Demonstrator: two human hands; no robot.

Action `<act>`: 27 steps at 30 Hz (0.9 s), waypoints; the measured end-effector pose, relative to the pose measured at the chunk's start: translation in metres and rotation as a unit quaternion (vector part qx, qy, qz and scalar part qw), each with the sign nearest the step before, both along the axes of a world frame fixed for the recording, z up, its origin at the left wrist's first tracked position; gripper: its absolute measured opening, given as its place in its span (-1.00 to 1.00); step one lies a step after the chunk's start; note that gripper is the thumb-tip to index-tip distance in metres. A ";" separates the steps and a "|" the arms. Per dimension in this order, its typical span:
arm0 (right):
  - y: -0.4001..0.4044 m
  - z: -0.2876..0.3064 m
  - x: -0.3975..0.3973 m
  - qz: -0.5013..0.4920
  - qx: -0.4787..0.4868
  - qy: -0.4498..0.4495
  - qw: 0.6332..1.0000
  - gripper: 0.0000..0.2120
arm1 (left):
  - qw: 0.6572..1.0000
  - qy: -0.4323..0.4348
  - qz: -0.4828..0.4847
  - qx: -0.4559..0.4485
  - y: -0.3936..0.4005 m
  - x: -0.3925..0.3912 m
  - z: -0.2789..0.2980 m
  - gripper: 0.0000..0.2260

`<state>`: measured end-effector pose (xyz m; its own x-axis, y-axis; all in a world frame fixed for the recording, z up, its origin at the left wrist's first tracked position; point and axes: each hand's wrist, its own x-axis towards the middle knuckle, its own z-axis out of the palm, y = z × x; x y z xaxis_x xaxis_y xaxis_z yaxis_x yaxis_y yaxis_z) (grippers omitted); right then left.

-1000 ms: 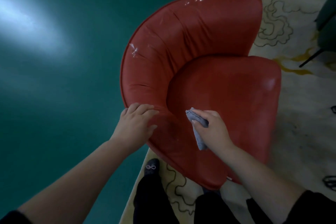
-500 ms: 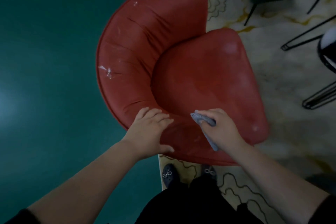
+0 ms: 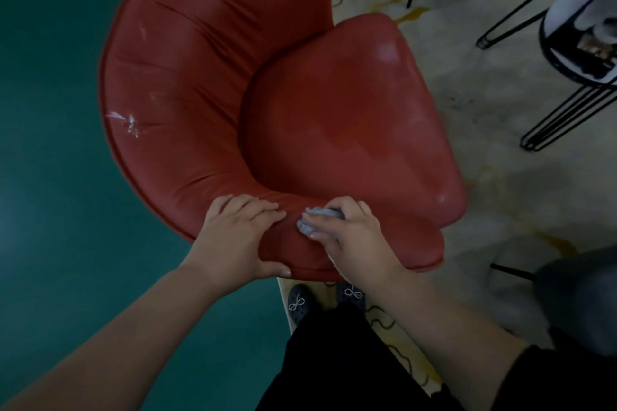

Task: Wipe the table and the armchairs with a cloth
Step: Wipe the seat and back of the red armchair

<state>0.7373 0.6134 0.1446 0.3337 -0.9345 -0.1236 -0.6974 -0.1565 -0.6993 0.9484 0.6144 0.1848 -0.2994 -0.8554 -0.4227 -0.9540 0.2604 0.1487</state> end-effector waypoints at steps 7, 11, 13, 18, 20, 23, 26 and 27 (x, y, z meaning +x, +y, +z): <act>-0.027 -0.006 -0.013 -0.101 0.100 -0.060 0.988 -0.80 | 1.000 -0.006 -0.009 0.004 -0.001 -0.004 0.005 -0.12; -0.020 0.006 -0.014 -0.012 0.083 -0.099 0.992 -0.77 | 1.000 -0.016 -0.025 0.002 -0.003 -0.007 0.005 -0.12; -0.011 0.004 -0.011 0.064 0.039 -0.015 0.997 -0.70 | 1.000 -0.017 -0.026 0.005 -0.003 -0.009 0.004 -0.10; -0.027 -0.012 -0.021 0.030 0.045 0.021 0.998 -0.78 | 1.000 -0.004 -0.004 0.010 0.001 -0.011 0.002 -0.09; -0.037 -0.017 -0.029 -0.002 0.075 0.021 0.997 -0.79 | 1.000 0.005 0.000 0.012 0.002 -0.010 0.001 -0.10; -0.039 -0.012 -0.028 -0.055 0.106 -0.020 0.993 -0.80 | 1.000 0.003 -0.003 0.012 0.003 -0.010 0.000 -0.10; -0.022 0.003 -0.012 0.005 0.080 -0.077 0.994 -0.78 | 1.000 -0.012 -0.008 0.011 0.002 -0.011 0.000 -0.08; -0.015 0.004 -0.009 0.055 0.057 -0.045 0.996 -0.75 | 1.000 -0.013 -0.009 0.011 0.002 -0.011 0.000 -0.08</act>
<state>0.7286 0.5983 0.1489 0.4486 -0.8729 -0.1921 -0.6139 -0.1448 -0.7760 0.9376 0.6164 0.1847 -0.3034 -0.8403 -0.4494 -0.9528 0.2743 0.1303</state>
